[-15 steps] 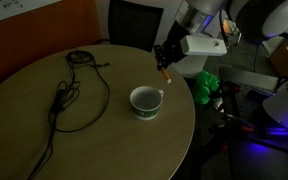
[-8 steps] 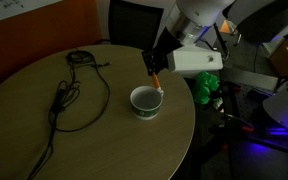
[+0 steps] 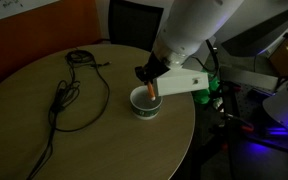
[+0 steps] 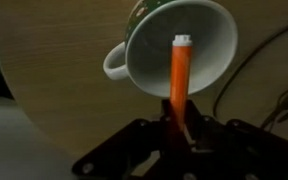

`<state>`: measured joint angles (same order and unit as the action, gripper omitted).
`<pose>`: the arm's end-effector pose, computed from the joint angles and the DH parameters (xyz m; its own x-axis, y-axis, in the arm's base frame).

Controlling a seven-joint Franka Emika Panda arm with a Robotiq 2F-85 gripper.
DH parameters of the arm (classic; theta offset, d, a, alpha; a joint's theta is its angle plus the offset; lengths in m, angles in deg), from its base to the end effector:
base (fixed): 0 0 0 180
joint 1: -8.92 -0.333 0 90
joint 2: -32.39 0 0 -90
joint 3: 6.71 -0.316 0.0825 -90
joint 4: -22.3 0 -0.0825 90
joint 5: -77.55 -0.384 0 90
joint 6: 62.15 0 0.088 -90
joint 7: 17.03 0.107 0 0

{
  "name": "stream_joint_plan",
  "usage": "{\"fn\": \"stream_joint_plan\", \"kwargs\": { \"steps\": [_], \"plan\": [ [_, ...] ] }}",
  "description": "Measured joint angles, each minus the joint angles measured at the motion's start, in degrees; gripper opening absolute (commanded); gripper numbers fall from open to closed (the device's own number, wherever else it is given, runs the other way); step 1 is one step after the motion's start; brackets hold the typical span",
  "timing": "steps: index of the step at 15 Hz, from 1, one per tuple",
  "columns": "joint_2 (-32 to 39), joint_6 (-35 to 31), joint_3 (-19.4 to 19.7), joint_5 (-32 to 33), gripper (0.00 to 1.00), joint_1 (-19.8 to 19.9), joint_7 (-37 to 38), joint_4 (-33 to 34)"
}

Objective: Put the marker into the mug.

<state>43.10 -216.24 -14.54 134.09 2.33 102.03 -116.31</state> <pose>0.4685 0.1497 0.2348 0.5128 -0.7539 0.4107 -0.7926 -0.5996 -0.1108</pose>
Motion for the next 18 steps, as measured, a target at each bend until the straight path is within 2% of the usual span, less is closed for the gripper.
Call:
{"fn": "stream_joint_plan", "kwargs": {
  "steps": [5, 8, 9, 10, 12, 13, 18],
  "plan": [
    [3.6, 4.0, 0.1, 4.0, 0.05, -1.1, 5.2, 3.1],
    [4.9, 4.4, 0.1, 4.1, 0.05, -1.7, 5.5, 3.9],
    [5.2, 4.4, 0.1, 4.1, 0.22, -1.8, 5.5, 4.1],
    [5.3, 4.4, 0.1, 4.1, 0.45, -1.9, 5.5, 4.2],
    [5.5, 4.4, 0.1, 4.2, 0.49, -2.0, 5.5, 4.4],
    [5.5, 4.4, 0.1, 4.2, 0.55, -2.0, 5.6, 4.4],
    [5.4, 4.0, 0.1, 3.2, 0.92, -2.0, 6.0, 4.6]
  ]
}}
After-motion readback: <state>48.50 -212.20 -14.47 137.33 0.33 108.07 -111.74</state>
